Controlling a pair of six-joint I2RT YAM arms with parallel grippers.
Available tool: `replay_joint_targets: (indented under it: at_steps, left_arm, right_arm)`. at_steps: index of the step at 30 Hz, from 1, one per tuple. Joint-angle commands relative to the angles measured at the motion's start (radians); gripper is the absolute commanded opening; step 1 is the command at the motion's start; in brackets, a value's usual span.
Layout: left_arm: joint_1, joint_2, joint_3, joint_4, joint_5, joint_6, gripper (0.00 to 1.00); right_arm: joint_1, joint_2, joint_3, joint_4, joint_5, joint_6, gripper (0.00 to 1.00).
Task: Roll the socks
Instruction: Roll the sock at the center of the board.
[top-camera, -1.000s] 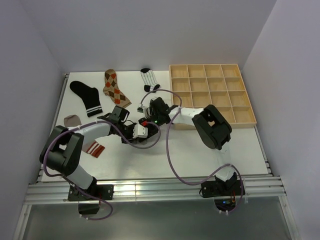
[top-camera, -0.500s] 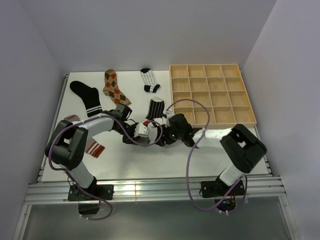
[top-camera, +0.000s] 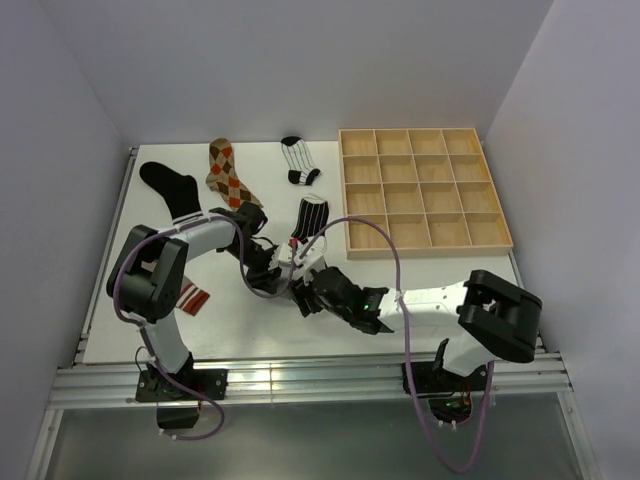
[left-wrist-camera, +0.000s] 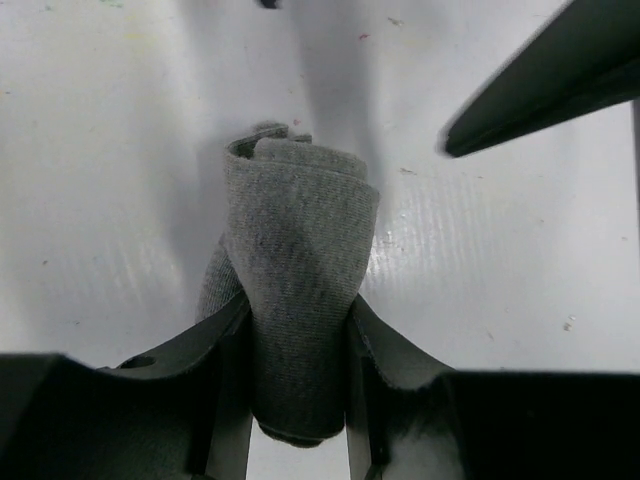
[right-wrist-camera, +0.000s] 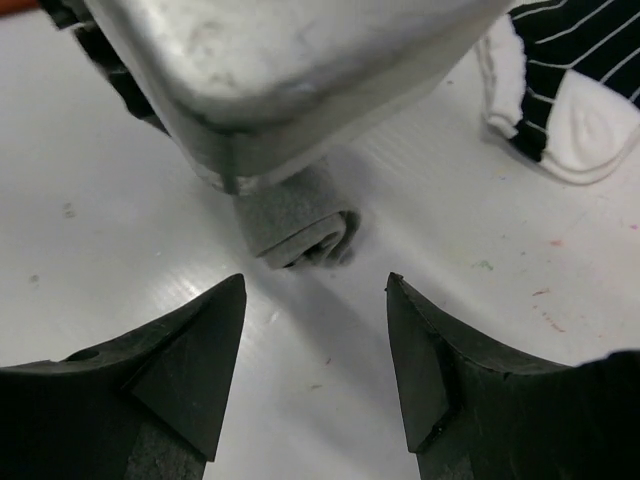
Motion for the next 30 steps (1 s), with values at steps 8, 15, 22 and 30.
replay_joint_targets:
  at_steps: [8,15,22,30]
  left_arm:
    - [0.009,0.126,0.055,-0.216,-0.033,0.025,0.0]
    - [0.009,0.146,0.072,-0.229,-0.033,0.023,0.0]
    - [0.007,0.163,0.086,-0.239,-0.046,0.02,0.0]
    - [0.007,0.172,0.088,-0.244,-0.043,0.023,0.0]
  right_arm:
    - [0.124,0.145,0.167,0.008,0.171,-0.245,0.66]
    - [0.144,0.225,0.273,-0.084,0.128,-0.31,0.67]
    - [0.147,0.26,0.316,-0.13,0.083,-0.345,0.68]
    - [0.149,0.305,0.356,-0.141,0.066,-0.369,0.68]
